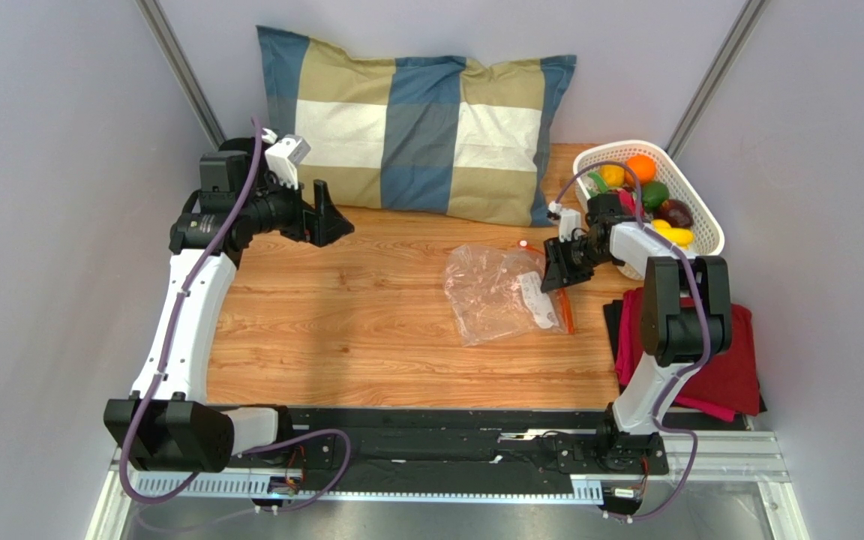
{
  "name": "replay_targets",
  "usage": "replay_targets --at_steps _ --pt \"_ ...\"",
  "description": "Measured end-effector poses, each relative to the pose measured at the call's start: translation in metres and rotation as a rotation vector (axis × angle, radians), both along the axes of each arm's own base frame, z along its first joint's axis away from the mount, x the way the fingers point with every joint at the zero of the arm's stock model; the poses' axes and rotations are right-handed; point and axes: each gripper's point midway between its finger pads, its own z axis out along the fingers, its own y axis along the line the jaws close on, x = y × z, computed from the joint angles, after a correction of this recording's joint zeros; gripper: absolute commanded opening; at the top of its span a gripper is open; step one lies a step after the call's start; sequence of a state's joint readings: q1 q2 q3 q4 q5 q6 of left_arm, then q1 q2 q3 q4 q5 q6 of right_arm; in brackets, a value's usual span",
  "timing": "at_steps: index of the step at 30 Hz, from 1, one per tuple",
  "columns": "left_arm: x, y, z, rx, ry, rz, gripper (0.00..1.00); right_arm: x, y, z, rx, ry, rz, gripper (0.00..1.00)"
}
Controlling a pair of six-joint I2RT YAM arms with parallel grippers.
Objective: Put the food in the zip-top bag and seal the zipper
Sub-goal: Pick up the zipper food storage bag at the center of the board, then open the zipper of the food storage bag.
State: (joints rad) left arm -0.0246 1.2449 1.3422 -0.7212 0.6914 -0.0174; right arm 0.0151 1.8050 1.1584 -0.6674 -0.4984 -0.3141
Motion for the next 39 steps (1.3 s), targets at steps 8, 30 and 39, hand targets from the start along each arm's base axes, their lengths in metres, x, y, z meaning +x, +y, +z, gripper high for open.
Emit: replay_targets --at_steps 8,30,39 --pt "-0.005 -0.003 -0.006 -0.009 0.016 -0.015 0.99 -0.001 0.008 0.041 0.039 -0.090 0.057 0.00" --pt "-0.035 -0.055 0.051 0.191 -0.116 -0.251 0.93 -0.095 0.138 0.186 -0.346 -1.085 1.290 0.00" --pt "-0.080 -0.123 0.009 0.223 0.034 -0.516 0.77 -0.117 0.156 0.157 -0.456 -1.268 1.555 0.00"
